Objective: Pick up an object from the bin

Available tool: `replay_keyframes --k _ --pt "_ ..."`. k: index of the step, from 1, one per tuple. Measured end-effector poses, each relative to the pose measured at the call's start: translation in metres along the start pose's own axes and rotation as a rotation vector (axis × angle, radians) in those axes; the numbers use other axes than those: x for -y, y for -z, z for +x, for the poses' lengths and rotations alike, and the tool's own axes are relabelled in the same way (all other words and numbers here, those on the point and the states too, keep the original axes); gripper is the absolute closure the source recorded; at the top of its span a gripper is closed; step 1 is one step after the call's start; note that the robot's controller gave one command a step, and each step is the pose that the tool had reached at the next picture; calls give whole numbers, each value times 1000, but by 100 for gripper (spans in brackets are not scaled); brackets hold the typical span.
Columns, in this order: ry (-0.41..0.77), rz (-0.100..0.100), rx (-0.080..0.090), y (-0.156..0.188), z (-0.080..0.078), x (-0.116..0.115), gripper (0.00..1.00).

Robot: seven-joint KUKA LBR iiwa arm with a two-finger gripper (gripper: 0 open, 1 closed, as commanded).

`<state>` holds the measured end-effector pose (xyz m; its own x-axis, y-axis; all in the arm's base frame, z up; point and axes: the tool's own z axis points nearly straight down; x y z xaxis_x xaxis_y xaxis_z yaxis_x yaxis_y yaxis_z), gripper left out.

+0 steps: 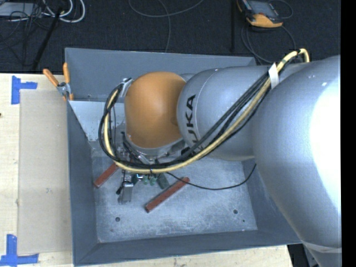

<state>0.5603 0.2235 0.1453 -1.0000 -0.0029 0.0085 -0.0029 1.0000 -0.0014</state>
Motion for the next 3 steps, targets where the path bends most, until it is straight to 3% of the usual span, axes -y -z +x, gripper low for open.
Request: replay_keyframes --k 1,2,3 --pt "16 -2 7 -78 -45 15 0" --pt "16 -7 16 -69 -48 13 100" --pt "14 -3 10 -75 -45 15 0"
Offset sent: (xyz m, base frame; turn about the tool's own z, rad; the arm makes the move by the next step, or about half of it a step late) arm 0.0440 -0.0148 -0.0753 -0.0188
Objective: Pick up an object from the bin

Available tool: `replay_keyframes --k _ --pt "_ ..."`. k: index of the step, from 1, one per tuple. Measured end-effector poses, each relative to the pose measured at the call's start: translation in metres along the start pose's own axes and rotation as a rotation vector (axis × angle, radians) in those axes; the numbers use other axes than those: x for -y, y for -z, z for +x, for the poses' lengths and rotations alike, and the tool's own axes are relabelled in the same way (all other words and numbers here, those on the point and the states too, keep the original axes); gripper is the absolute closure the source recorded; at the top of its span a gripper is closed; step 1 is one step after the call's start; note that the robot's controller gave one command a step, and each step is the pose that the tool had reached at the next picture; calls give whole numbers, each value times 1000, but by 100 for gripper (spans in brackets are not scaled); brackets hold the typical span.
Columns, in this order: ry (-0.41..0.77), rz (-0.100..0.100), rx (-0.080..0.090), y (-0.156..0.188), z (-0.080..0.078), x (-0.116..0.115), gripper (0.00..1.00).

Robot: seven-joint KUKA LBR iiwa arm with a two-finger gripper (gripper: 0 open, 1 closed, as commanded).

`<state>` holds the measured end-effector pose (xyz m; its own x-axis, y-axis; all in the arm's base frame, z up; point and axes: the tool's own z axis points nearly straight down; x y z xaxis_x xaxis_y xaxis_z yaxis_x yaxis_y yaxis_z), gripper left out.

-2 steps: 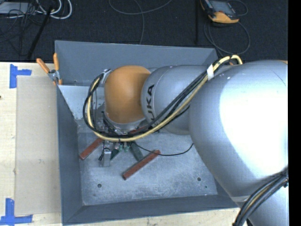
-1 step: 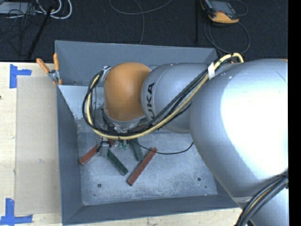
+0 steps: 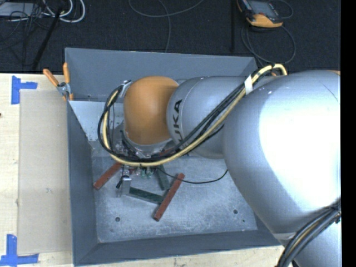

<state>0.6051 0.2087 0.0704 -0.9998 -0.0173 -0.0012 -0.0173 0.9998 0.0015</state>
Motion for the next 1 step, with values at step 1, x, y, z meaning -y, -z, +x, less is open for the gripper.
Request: replay_keyframes --k 1 --pt "-1 1 -1 0 0 1 100"
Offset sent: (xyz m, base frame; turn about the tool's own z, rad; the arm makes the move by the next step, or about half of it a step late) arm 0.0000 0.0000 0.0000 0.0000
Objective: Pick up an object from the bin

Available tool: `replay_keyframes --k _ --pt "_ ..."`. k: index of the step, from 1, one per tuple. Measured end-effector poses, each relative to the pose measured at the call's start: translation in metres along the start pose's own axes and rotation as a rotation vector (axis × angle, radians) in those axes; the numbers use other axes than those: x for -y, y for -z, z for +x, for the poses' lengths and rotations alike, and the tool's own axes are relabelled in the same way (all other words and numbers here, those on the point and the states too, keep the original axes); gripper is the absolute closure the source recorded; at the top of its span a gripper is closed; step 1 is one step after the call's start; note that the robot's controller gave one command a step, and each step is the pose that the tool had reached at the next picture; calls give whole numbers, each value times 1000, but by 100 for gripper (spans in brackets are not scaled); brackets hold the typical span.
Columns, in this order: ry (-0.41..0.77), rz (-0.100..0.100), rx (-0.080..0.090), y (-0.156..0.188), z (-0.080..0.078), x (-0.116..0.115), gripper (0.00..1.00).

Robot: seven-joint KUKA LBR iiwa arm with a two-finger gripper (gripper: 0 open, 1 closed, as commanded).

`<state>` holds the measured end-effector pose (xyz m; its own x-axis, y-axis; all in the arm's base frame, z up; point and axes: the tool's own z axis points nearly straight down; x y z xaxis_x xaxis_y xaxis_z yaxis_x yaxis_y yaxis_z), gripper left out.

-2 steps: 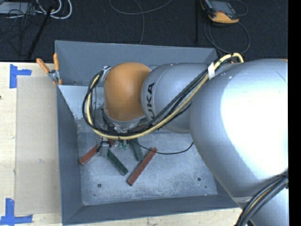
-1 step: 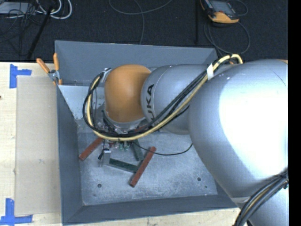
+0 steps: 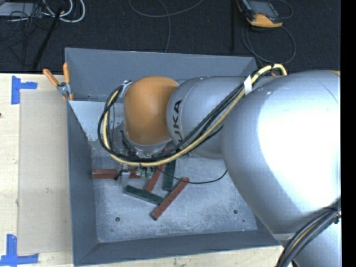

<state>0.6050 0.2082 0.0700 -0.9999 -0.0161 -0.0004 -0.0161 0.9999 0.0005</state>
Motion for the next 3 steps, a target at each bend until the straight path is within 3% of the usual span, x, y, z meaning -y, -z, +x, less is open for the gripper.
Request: replay_keyframes --k 1,2,3 --pt "4 -2 10 214 -8 22 100" --pt "4 0 2 209 -6 22 0" --pt "113 3 -10 46 45 25 0"
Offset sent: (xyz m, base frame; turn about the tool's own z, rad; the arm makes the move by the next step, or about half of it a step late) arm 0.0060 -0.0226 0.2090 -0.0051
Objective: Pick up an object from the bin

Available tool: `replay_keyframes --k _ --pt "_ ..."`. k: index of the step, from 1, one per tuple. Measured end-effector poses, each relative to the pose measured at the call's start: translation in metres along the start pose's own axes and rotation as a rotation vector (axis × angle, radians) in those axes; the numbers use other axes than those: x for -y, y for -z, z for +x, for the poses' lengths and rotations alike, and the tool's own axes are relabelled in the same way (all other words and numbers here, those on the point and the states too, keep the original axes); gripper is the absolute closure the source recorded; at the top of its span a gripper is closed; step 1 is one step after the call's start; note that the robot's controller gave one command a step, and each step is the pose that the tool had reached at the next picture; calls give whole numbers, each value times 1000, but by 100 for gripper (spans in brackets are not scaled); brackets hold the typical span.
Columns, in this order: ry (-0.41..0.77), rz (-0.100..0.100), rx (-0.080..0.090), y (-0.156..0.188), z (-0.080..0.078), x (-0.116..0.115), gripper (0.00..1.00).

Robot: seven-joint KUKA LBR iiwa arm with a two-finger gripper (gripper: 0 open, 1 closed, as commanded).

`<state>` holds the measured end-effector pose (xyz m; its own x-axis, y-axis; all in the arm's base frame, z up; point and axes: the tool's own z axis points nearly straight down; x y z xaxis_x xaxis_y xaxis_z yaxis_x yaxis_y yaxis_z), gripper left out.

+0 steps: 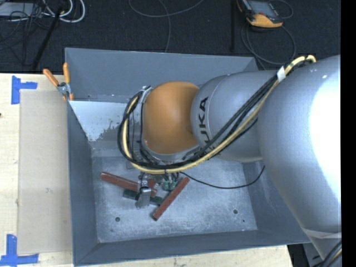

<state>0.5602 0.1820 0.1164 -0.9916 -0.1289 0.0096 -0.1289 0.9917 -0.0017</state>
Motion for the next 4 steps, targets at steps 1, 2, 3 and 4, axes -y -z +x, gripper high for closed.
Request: replay_keyframes --k 1,2,3,4 --pt "-64 0 3 -50 -6 32 0" --pt "-64 -3 7 -47 -7 31 100" --pt "90 -2 20 149 6 45 100" --pt "272 -1 0 30 52 46 100"
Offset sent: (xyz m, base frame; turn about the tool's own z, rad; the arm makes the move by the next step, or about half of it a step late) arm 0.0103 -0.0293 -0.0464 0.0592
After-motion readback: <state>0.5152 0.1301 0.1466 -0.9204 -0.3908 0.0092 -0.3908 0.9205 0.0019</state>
